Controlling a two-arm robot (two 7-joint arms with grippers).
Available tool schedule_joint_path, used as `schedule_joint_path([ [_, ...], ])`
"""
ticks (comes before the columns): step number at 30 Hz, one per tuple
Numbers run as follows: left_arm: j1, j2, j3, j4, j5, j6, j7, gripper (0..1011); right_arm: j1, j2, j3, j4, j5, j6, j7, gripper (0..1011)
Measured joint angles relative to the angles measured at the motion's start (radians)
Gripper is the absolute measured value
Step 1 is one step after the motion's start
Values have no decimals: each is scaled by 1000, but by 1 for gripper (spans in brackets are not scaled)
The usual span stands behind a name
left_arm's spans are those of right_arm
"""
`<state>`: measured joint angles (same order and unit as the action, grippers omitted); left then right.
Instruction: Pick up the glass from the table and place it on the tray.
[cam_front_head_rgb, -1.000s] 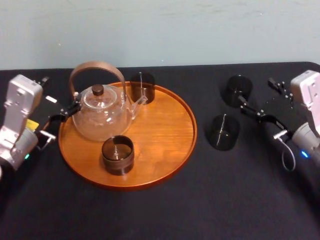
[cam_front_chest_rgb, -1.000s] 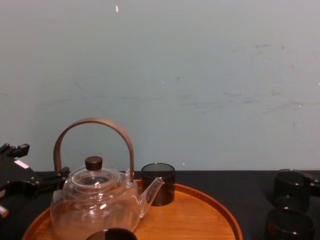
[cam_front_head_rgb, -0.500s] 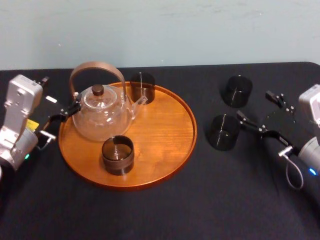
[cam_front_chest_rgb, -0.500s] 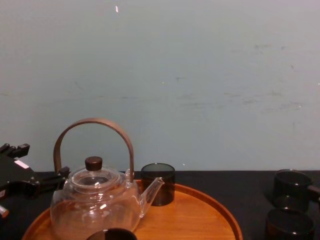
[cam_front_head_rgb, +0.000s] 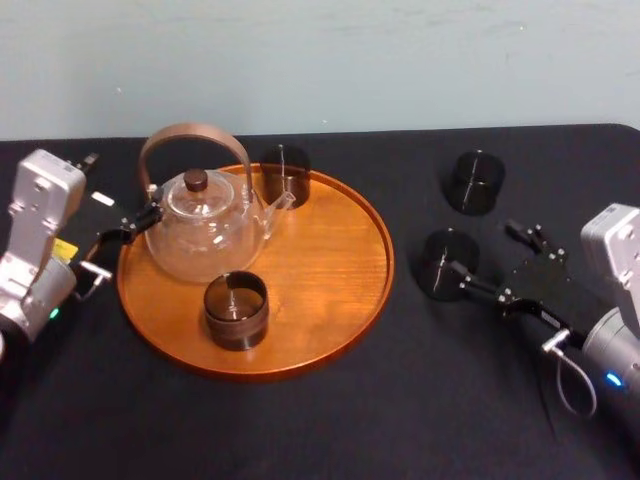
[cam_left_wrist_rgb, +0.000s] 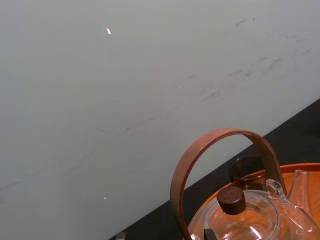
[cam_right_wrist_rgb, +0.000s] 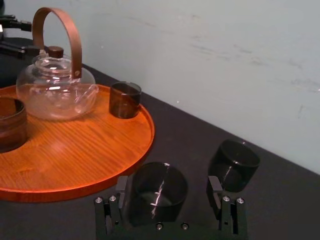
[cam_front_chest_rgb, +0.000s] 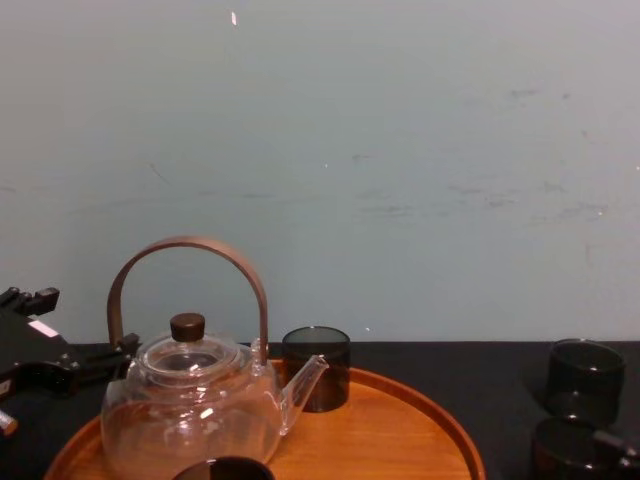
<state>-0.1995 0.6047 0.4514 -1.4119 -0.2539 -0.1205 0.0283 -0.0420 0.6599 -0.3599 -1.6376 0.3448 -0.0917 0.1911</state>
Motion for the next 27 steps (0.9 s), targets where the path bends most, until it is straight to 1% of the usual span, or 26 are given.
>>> schedule_joint_path([
  [12,0,0,0,0,0,0,0,1010,-10,-26,7,21,-12,14,33,1002],
  [27,0,0,0,0,0,0,0,1010,-1,-71,19,82,-30,26,70,1002],
])
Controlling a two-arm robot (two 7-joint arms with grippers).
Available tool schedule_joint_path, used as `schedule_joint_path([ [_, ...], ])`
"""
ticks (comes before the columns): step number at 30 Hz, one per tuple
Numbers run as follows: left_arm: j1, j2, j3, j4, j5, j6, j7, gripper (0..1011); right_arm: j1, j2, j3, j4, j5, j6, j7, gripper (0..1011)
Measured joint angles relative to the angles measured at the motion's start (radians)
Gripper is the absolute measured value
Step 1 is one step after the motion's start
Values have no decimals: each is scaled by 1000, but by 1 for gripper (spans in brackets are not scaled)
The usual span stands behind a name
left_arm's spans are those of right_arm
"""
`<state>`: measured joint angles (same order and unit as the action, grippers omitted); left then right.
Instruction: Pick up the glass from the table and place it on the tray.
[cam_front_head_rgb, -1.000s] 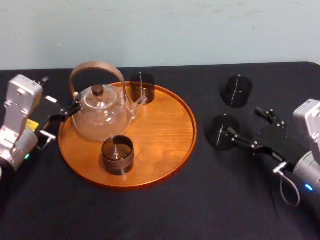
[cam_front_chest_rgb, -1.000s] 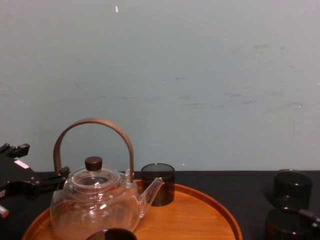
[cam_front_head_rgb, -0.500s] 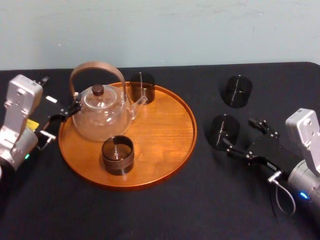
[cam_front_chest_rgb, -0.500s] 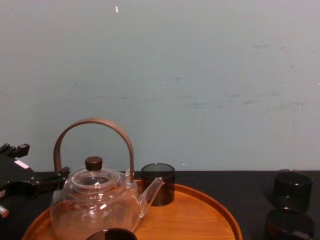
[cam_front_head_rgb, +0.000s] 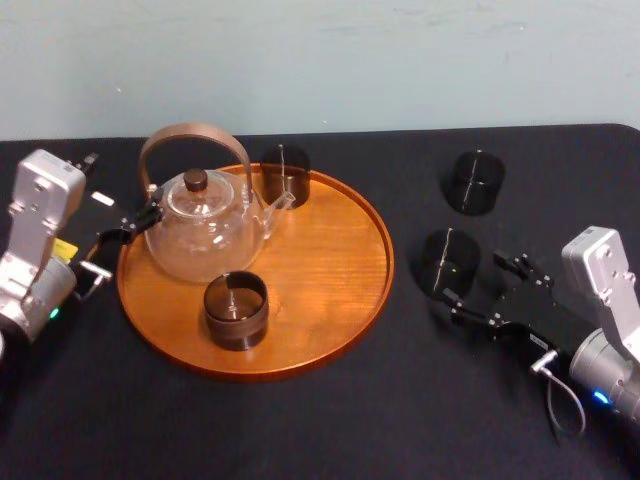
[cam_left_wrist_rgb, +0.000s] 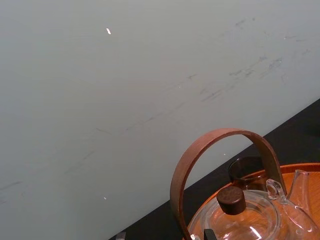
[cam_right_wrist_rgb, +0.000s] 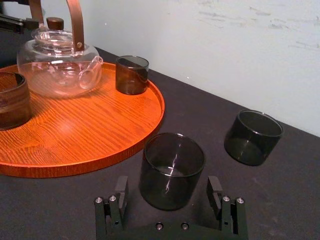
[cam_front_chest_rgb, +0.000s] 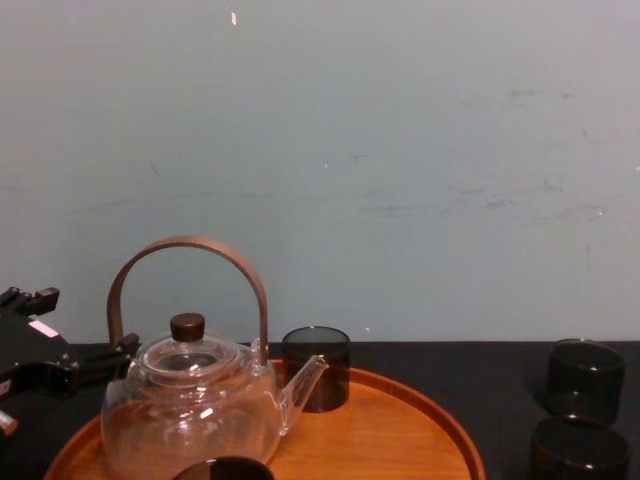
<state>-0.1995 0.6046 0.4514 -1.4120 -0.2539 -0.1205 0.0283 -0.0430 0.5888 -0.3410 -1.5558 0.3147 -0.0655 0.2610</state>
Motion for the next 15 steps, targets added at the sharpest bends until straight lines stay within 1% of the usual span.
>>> schedule_joint_path([
  [10,0,0,0,0,0,0,0,1010,14,-27,11,33,-18,7,18,1002],
  [15,0,0,0,0,0,0,0,1009,36,-46,16,59,-27,10,33,1002],
])
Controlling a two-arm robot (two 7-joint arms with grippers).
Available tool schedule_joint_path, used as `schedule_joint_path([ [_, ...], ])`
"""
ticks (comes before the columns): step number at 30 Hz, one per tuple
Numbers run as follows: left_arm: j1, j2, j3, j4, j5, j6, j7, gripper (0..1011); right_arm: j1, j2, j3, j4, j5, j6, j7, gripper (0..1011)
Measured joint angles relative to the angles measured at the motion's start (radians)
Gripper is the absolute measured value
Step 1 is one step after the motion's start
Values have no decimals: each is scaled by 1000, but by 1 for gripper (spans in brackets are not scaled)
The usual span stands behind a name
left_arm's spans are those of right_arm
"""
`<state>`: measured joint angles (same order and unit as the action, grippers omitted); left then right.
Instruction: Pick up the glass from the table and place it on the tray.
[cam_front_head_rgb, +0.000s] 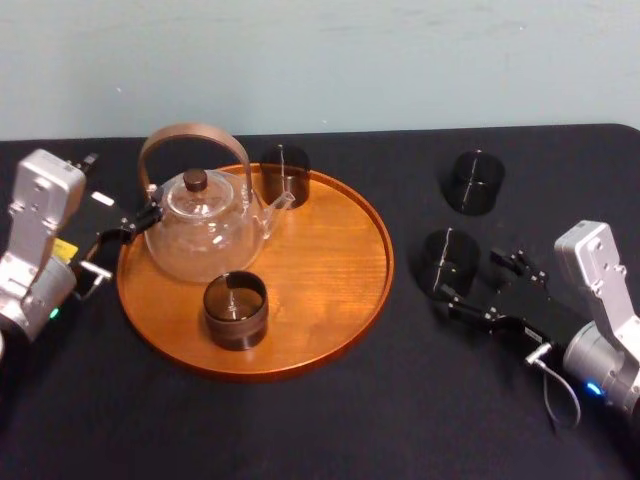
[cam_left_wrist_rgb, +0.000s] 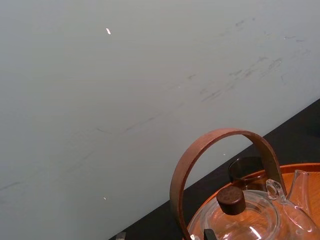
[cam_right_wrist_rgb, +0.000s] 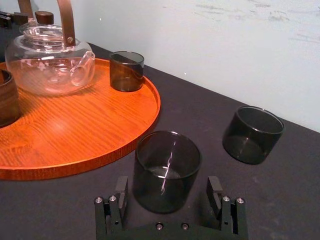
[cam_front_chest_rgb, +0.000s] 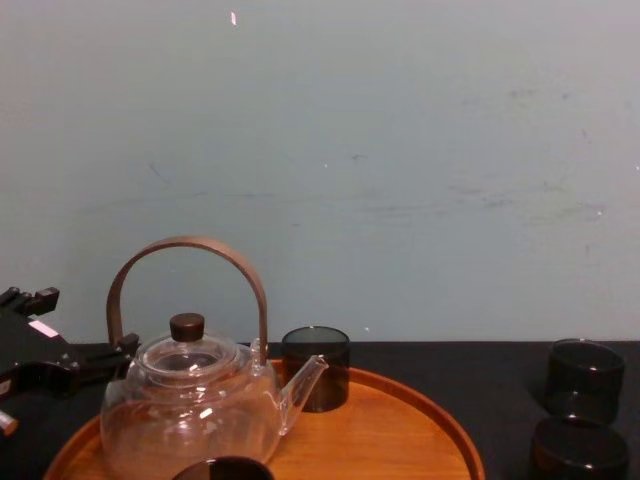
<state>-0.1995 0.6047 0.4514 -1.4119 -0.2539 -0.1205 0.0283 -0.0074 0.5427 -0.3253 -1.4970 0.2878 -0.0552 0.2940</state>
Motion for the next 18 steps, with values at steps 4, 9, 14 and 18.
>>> schedule_joint_path([
  [4,0,0,0,0,0,0,0,1010,23,-16,1,26,-5,1,14,1002],
  [9,0,0,0,0,0,0,0,1009,52,-37,0,56,-16,2,31,1002],
  [14,0,0,0,0,0,0,0,1010,85,-60,-4,95,-25,3,57,1002],
  [18,0,0,0,0,0,0,0,1010,108,-78,-6,125,-30,2,75,1002],
])
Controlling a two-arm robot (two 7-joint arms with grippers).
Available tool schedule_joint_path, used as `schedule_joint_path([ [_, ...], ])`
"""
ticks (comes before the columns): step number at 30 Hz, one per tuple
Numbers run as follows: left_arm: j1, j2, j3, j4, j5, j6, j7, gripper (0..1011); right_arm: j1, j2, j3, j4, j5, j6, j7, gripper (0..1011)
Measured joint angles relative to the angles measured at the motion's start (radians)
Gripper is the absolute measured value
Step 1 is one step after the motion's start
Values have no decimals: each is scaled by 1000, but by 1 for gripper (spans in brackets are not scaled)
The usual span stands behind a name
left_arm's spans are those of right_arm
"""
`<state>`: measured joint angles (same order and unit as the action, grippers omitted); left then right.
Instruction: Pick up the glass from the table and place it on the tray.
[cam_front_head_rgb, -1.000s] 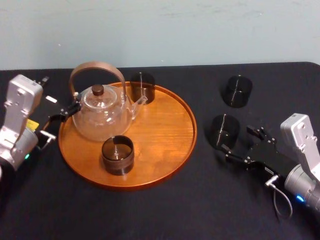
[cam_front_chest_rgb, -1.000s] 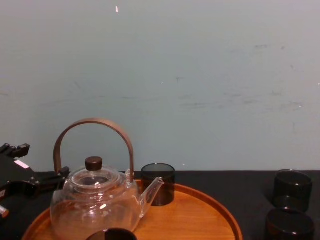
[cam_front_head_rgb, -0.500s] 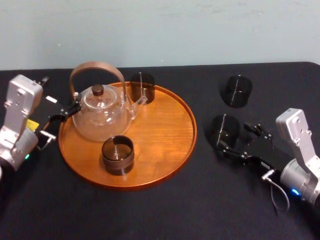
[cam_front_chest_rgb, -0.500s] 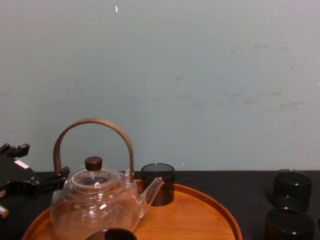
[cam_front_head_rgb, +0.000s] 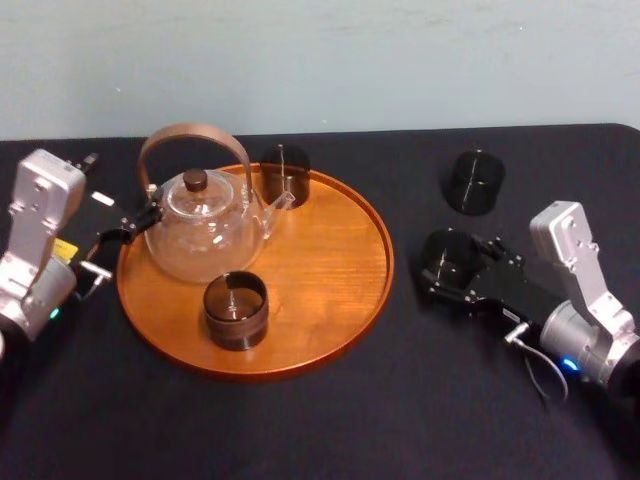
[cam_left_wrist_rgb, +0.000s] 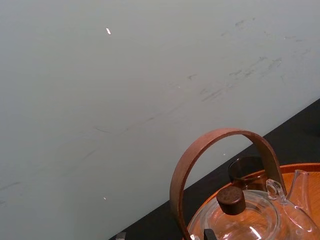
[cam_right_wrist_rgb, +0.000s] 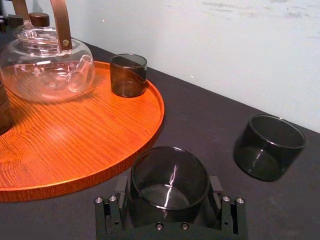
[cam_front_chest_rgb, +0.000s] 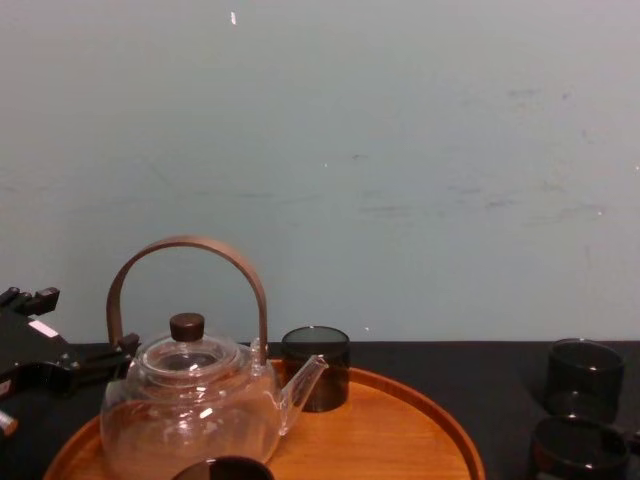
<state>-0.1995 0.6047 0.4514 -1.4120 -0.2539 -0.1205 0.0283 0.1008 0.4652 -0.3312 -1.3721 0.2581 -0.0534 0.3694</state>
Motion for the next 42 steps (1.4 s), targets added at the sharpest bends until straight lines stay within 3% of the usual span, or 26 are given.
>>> schedule_joint_path([
  [11,0,0,0,0,0,0,0,1009,63,-47,-4,92,-2,2,65,1002],
  [22,0,0,0,0,0,0,0,1009,60,-45,-4,87,-1,1,61,998],
  [26,0,0,0,0,0,0,0,1009,59,-44,-4,86,-1,0,60,908],
  [42,0,0,0,0,0,0,0,1010,59,-41,-1,72,9,19,80,908],
])
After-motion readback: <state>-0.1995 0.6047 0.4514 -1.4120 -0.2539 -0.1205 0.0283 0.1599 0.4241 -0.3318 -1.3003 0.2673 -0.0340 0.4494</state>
